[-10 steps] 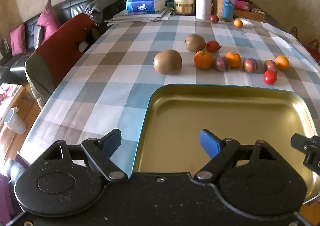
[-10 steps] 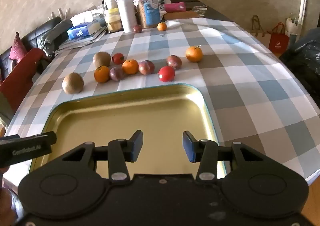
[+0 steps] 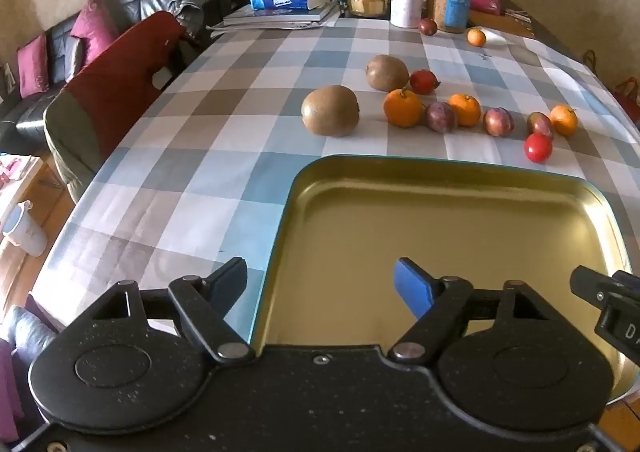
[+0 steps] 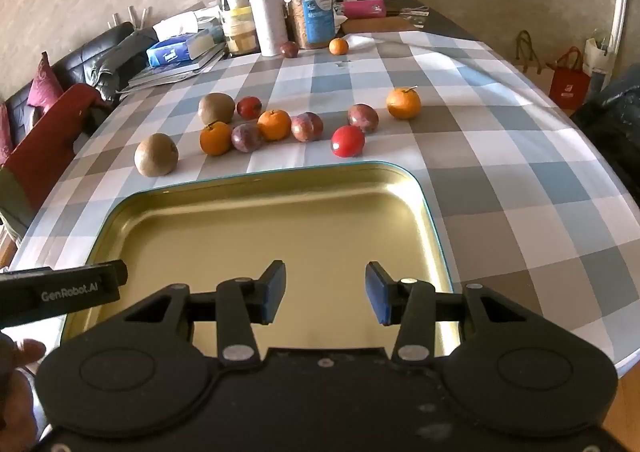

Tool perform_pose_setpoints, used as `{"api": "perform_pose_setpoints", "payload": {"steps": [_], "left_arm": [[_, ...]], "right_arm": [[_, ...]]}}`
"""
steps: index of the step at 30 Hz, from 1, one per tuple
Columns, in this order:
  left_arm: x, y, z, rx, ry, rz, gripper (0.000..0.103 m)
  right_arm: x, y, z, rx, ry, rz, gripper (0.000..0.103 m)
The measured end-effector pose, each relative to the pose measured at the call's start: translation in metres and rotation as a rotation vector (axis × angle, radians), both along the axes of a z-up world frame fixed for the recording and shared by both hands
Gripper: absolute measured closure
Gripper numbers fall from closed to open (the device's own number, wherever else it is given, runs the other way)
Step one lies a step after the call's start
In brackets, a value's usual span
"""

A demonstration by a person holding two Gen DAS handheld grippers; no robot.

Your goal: Organize fruits

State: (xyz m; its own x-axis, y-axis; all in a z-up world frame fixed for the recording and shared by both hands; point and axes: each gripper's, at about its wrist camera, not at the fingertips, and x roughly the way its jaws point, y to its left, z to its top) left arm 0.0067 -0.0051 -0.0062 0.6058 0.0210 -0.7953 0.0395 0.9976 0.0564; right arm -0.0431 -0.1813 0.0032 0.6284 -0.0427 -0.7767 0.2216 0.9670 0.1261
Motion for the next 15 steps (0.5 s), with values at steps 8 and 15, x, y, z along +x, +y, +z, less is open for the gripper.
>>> {"api": "perform_pose_setpoints", "payload": {"steps": [8, 15], "left_arm": [[0.006, -0.006, -0.003, 0.007, 0.002, -0.006, 0.022], [0.015, -0.007, -0.007, -0.002, 0.021, 0.013, 0.022]], "right_arm": [[0.009, -0.013, -0.007, 0.034, 0.031, -0.006, 0.057], [0.02, -0.012, -0.011, 0.027, 0.049, 0.006, 0.057]]}}
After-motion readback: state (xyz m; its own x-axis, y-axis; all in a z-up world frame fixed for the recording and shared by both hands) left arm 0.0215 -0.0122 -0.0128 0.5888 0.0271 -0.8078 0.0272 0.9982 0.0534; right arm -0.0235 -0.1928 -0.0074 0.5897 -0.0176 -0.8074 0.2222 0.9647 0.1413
